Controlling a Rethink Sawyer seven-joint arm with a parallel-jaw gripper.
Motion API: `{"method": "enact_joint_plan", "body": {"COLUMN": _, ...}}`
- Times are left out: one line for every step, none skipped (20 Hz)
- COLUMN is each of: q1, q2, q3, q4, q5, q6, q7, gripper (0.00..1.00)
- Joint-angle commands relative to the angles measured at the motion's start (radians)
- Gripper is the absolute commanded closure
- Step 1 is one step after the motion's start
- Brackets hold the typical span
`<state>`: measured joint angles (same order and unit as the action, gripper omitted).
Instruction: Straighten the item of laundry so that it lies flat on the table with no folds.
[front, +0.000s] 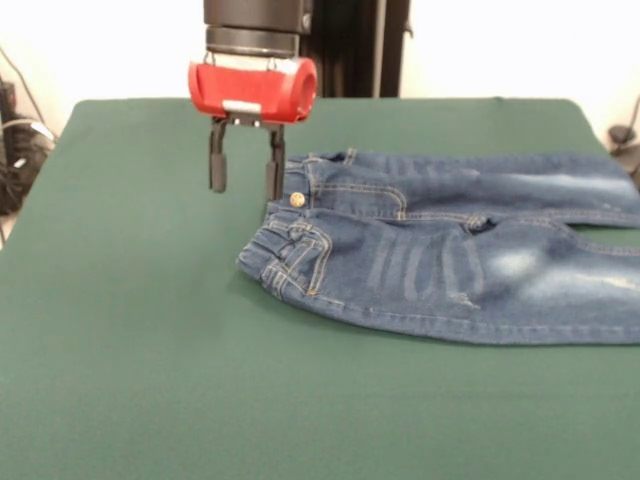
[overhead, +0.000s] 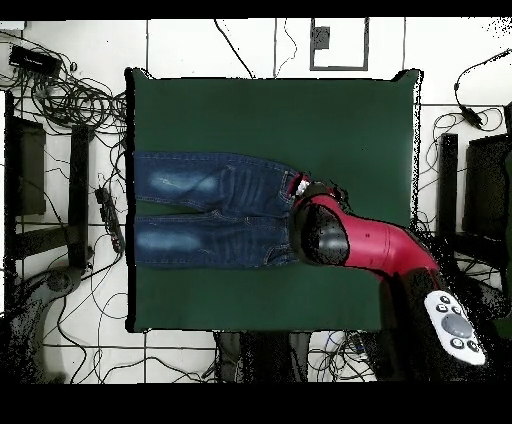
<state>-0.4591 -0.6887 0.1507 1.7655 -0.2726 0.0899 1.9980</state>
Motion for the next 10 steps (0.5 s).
{"method": "enact_joint_plan", "body": {"q1": 0.062, "q2": 0.115, "q3": 0.106, "q4": -0.101, "q5": -0.047, "q6": 0.053, "q7": -0.014, "gripper": 0.00}}
{"method": "enact_joint_plan", "body": {"q1": 0.073, "q2": 0.117, "q3": 0.096, "q4": -0.107, "q5": -0.040, "q6": 0.073, "q7": -0.005, "gripper": 0.00}}
{"method": "enact_joint_plan", "body": {"q1": 0.084, "q2": 0.119, "q3": 0.086, "q4": -0.112, "q5": -0.032, "q6": 0.093, "q7": 0.004, "gripper": 0.00}}
{"method": "enact_joint_plan", "body": {"q1": 0.100, "q2": 0.120, "q3": 0.068, "q4": -0.115, "q5": -0.014, "q6": 0.123, "q7": 0.023, "gripper": 0.00}}
{"method": "enact_joint_plan", "body": {"q1": 0.117, "q2": 0.120, "q3": 0.049, "q4": -0.118, "q5": 0.004, "q6": 0.153, "q7": 0.042, "gripper": 0.00}}
{"method": "enact_joint_plan", "body": {"q1": 0.127, "q2": 0.120, "q3": 0.038, "q4": -0.116, "q5": 0.018, "q6": 0.181, "q7": 0.056, "gripper": 0.00}}
{"method": "enact_joint_plan", "body": {"q1": 0.144, "q2": 0.119, "q3": 0.018, "q4": -0.119, "q5": 0.026, "q6": 0.195, "q7": 0.069, "gripper": 0.00}}
{"method": "enact_joint_plan", "body": {"q1": 0.160, "q2": 0.119, "q3": -0.001, "q4": -0.121, "q5": 0.033, "q6": 0.209, "q7": 0.082, "gripper": 0.00}}
{"method": "enact_joint_plan", "body": {"q1": 0.161, "q2": 0.117, "q3": 0.001, "q4": -0.111, "q5": 0.035, "q6": 0.208, "q7": 0.084, "gripper": 0.00}}
{"method": "enact_joint_plan", "body": {"q1": 0.158, "q2": 0.116, "q3": 0.008, "q4": -0.094, "q5": 0.038, "q6": 0.207, "q7": 0.085, "gripper": 0.00}}
